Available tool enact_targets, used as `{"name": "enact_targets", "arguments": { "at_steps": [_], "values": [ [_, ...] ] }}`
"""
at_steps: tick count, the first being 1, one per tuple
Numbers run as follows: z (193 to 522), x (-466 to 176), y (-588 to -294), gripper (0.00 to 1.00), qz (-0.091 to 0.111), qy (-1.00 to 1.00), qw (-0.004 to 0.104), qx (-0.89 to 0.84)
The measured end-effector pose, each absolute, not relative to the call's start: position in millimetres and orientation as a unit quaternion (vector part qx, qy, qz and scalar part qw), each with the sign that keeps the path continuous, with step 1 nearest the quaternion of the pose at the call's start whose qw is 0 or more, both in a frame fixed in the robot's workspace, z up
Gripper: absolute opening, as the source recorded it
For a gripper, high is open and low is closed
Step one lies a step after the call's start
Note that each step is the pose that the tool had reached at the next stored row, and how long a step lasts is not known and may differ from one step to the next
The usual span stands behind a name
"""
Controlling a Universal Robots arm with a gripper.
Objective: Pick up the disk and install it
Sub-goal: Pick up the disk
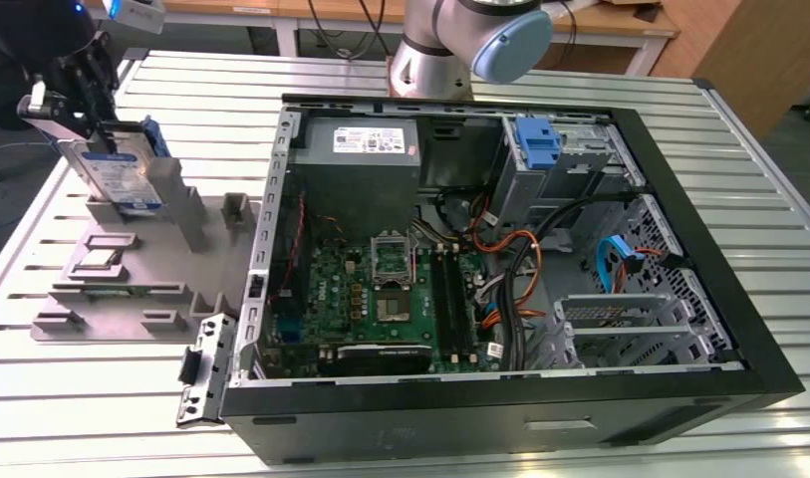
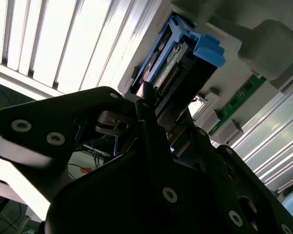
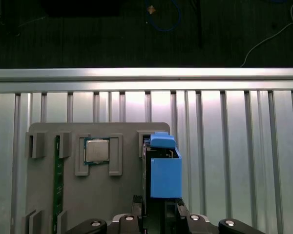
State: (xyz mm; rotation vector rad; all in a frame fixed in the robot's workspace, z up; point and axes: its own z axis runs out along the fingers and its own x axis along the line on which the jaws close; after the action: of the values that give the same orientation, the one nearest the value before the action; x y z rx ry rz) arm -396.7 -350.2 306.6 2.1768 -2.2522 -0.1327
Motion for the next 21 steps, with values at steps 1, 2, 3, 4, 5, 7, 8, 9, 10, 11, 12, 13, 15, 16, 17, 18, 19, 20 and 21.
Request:
{"name": "enact_targets", "arguments": {
  "at_steps": [1, 2, 3, 4, 5, 7, 8, 9, 10, 11, 12, 13, 15, 16, 17, 18, 19, 20, 21],
  "values": [
    [307.8, -396.7, -350.2, 0.35, -0.042, -0.718, 0.003, 0.694],
    [309.9, -396.7, -350.2, 0.35, -0.042, -0.718, 0.003, 0.694],
    [312.2, -396.7, -350.2, 0.35, -0.042, -0.718, 0.003, 0.694],
    [314.9, -396.7, -350.2, 0.35, -0.042, -0.718, 0.003, 0.694],
    [317.5, -396.8, -350.2, 0.35, -0.042, -0.718, 0.003, 0.694],
    [322.4, -396.8, -350.2, 0.35, -0.042, -0.718, 0.003, 0.694],
    [324.8, -396.8, -350.2, 0.35, -0.042, -0.718, 0.003, 0.694],
    [326.9, -396.7, -350.2, 0.35, -0.042, -0.718, 0.003, 0.694],
    [328.8, -396.8, -350.2, 0.35, -0.042, -0.718, 0.003, 0.694],
    [330.7, -396.8, -350.2, 0.35, -0.042, -0.718, 0.003, 0.694],
    [332.4, -396.7, -350.2, 0.35, -0.042, -0.718, 0.003, 0.694],
    [333.2, -396.8, -350.2, 0.35, -0.042, -0.718, 0.003, 0.694],
    [333.2, -396.7, -350.2, 0.35, -0.042, -0.718, 0.003, 0.694],
    [333.5, -396.8, -350.2, 0.35, -0.042, -0.718, 0.003, 0.694],
    [333.7, -396.8, -350.2, 0.35, -0.042, -0.718, 0.003, 0.694],
    [333.9, -396.8, -350.2, 0.35, -0.042, -0.718, 0.003, 0.694],
    [333.9, -396.7, -350.2, 0.35, -0.042, -0.718, 0.003, 0.694],
    [334.0, -396.7, -350.2, 0.35, -0.042, -0.718, 0.003, 0.694],
    [334.1, -396.8, -350.2, 0.35, -0.042, -0.718, 0.003, 0.694]
  ]
}}
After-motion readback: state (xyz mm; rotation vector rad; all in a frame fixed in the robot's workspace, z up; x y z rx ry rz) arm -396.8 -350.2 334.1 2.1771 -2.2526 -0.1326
